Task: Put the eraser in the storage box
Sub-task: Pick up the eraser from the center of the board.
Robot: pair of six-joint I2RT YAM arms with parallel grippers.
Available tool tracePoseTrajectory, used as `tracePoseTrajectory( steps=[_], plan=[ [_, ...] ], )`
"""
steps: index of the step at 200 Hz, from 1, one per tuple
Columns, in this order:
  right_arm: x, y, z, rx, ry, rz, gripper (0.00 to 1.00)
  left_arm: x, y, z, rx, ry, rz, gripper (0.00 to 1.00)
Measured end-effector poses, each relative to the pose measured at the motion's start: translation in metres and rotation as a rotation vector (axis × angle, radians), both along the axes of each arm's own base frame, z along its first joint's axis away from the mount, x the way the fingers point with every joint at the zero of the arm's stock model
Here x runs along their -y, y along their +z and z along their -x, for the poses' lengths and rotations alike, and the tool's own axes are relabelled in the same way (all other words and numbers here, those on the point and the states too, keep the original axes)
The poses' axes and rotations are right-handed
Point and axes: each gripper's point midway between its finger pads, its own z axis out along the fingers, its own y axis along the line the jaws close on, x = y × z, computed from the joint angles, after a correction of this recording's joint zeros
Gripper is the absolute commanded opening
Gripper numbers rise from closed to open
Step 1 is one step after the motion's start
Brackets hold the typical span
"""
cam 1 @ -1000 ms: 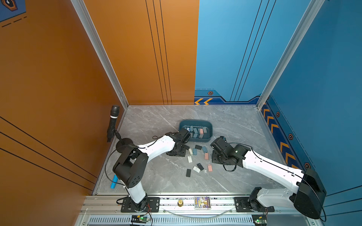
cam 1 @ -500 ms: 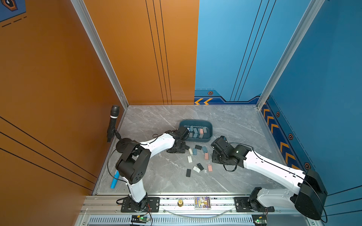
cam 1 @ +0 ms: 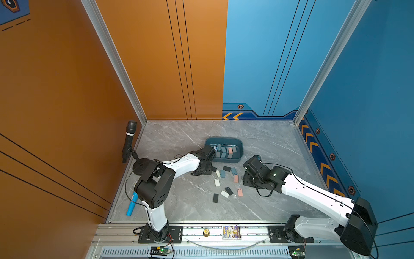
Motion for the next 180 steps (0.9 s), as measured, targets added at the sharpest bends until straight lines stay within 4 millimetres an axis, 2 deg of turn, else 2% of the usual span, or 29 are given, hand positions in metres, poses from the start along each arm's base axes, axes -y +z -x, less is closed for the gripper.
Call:
tracePoseTrajectory(
  steps=[63,134,180],
  plan=[
    [0.004,-0.001,-0.001,0.004,-0.013,0.012,0.48,-0.011,-0.006,-0.001,0.019,0.021,-0.043,0.44],
    [0.005,-0.002,-0.001,0.005,-0.016,0.017,0.48,-0.018,-0.006,0.0,0.041,0.041,-0.064,0.26],
    [0.005,-0.002,-0.001,0.004,-0.019,0.017,0.48,-0.021,-0.003,0.004,0.045,0.043,-0.061,0.22]
  ],
)
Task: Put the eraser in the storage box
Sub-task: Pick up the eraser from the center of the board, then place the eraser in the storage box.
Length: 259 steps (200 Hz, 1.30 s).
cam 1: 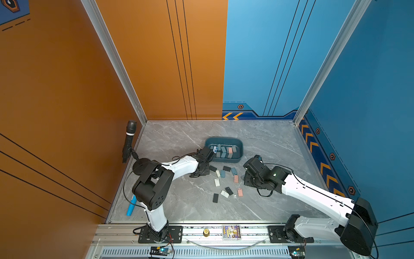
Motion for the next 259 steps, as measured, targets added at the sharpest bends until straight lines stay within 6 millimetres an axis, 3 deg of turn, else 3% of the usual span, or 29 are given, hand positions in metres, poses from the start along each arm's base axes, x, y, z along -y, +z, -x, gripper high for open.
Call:
tracePoseTrajectory(
  steps=[41,95,150,177,203,259],
  plan=[
    [0.0,0.0,0.0,0.0,0.0,0.0,0.48,-0.006,0.009,0.01,-0.001,0.0,-0.001,0.22],
    [0.0,0.0,0.0,0.0,0.0,-0.001,0.48,-0.007,0.053,0.009,0.08,0.001,0.051,0.24],
    [0.001,-0.003,-0.002,-0.01,-0.004,0.008,0.48,0.006,0.121,-0.021,0.232,-0.019,0.13,0.24],
    [0.003,-0.003,-0.002,-0.009,-0.009,0.007,0.48,0.019,0.143,-0.045,0.269,-0.051,0.152,0.24],
    [0.006,-0.006,-0.001,-0.008,-0.016,0.006,0.48,0.035,0.142,-0.071,0.262,-0.087,0.146,0.24],
    [0.024,-0.004,0.004,0.014,-0.054,-0.018,0.49,0.059,0.095,-0.11,0.161,-0.139,0.121,0.24]
  ],
)
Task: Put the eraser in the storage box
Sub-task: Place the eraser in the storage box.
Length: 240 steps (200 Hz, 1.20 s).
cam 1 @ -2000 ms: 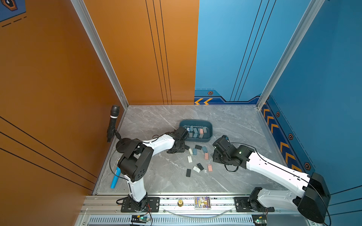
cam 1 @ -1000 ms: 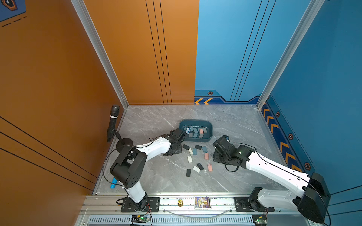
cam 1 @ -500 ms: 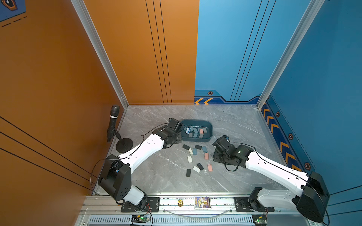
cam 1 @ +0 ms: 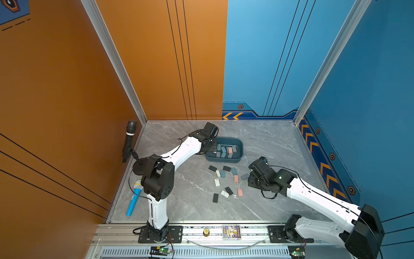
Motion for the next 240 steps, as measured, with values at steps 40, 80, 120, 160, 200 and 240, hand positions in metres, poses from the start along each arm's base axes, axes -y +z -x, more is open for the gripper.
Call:
tracePoseTrajectory(
  steps=[40,80,120,160,200,240],
  plan=[
    [0.01,0.002,-0.001,0.009,-0.042,-0.018,0.49,0.007,-0.024,-0.016,-0.036,0.003,-0.018,0.24],
    [0.014,0.001,-0.002,0.005,-0.059,-0.02,0.49,0.011,-0.037,-0.026,-0.051,0.01,-0.025,0.24],
    [0.02,0.001,-0.006,0.004,-0.085,-0.021,0.49,0.013,-0.04,-0.034,-0.045,0.021,-0.028,0.26],
    [0.02,0.0,-0.006,-0.003,-0.087,-0.029,0.49,0.013,-0.048,-0.039,-0.048,0.029,-0.047,0.27],
    [0.02,0.0,-0.006,-0.005,-0.087,-0.032,0.49,0.007,-0.052,-0.039,-0.053,0.043,-0.076,0.28],
    [0.02,0.0,-0.006,-0.007,-0.09,-0.034,0.49,0.005,-0.05,-0.041,-0.049,0.049,-0.082,0.35]
  ],
)
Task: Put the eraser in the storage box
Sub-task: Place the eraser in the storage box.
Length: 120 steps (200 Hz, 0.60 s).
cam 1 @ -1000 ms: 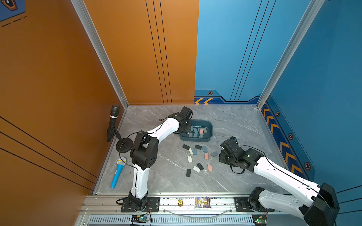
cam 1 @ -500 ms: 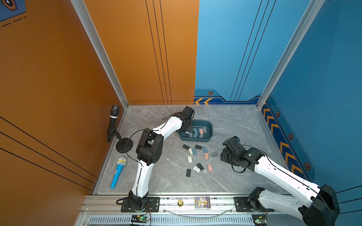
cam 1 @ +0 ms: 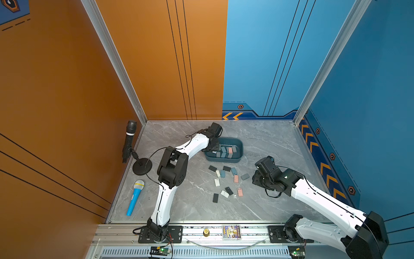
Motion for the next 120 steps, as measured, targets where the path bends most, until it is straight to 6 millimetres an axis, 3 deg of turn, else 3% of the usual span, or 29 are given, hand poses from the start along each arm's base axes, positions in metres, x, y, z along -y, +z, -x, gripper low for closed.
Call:
tracePoseTrajectory(
  steps=[85,105,120],
  plan=[
    [-0.002,0.0,0.001,-0.003,0.008,-0.002,0.49,0.001,0.007,-0.003,0.011,0.001,0.007,0.4],
    [-0.009,-0.001,0.003,-0.012,0.033,-0.003,0.5,0.003,0.022,0.0,0.032,-0.003,0.019,0.4],
    [-0.02,-0.003,0.006,-0.024,0.07,-0.004,0.5,0.004,0.047,0.004,0.068,-0.009,0.039,0.4]
  ],
)
